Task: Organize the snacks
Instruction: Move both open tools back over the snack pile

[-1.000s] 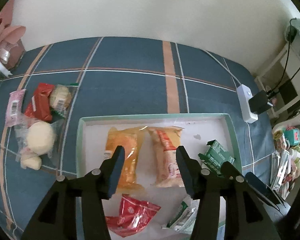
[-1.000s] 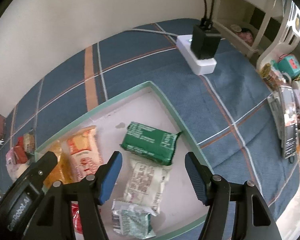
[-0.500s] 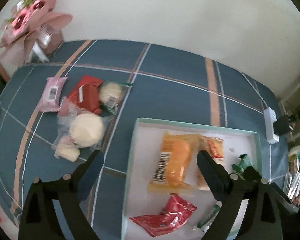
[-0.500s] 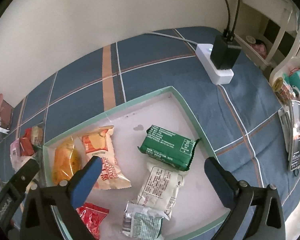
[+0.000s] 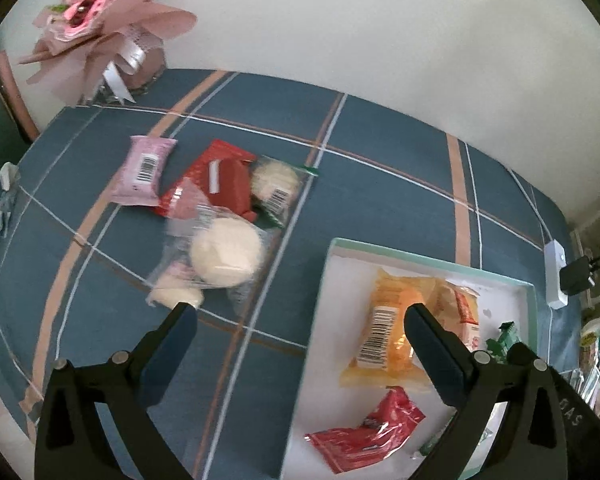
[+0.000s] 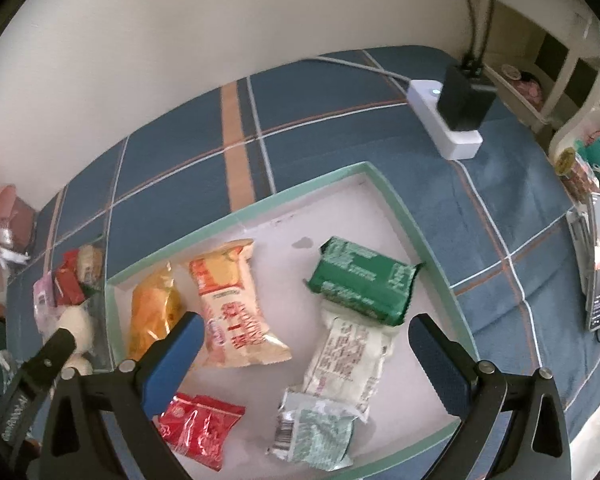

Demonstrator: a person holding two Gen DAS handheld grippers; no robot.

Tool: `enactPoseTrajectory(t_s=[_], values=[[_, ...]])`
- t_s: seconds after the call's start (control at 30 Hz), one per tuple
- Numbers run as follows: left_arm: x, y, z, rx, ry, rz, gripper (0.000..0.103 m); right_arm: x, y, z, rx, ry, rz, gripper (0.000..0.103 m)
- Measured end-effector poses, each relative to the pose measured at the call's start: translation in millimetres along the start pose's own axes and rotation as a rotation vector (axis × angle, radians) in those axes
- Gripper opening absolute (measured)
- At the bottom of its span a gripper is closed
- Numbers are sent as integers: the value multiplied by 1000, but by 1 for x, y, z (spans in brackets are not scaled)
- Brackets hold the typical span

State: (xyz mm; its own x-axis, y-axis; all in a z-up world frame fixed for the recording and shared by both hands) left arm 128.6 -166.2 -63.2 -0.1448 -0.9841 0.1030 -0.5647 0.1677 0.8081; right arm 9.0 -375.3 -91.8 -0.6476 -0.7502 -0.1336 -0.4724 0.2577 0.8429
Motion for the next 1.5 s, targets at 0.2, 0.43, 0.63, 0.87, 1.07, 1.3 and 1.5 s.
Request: enactPoseTrajectory(t_s=[0.2, 0.43, 0.63, 0.87, 1.07, 1.3, 1.5], values=[[-26, 14, -7, 41, -20, -77, 103, -22, 5, 9, 0, 35, -12, 103], [-69, 23, -8, 30, -7, -146, 103, -57, 9, 21, 1, 108, -36, 103], [-107, 27, -10, 11, -13, -139, 103, -94, 24, 27, 29, 162, -54, 103], [-165, 32, -19, 31, 41, -195, 103, -137, 28, 47, 8, 201, -121, 103], [-202, 27, -21, 17, 104, -209, 103, -169, 34, 59, 33, 254, -173, 103], [-210, 11, -21, -17, 139, -166, 103, -195, 26, 75, 23, 298, -194, 103], [-197, -20, -9, -93, 140, -126, 103, -203, 7, 80, -2, 310, -193, 100]])
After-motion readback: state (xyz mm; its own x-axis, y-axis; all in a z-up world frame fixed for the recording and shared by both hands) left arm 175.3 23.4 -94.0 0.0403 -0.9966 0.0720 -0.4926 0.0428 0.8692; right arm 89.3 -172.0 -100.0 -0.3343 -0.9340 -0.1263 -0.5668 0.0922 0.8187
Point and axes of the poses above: each gripper's, at about its wrist camera, not at the fingertips, and y roughly against the way its jaws point, x to its right, z to its underside, the point moved 10 cm from there along -y, roughly the way its jaws point, and after that the axes turned 10 degrees about x, right-handed, at the moved point
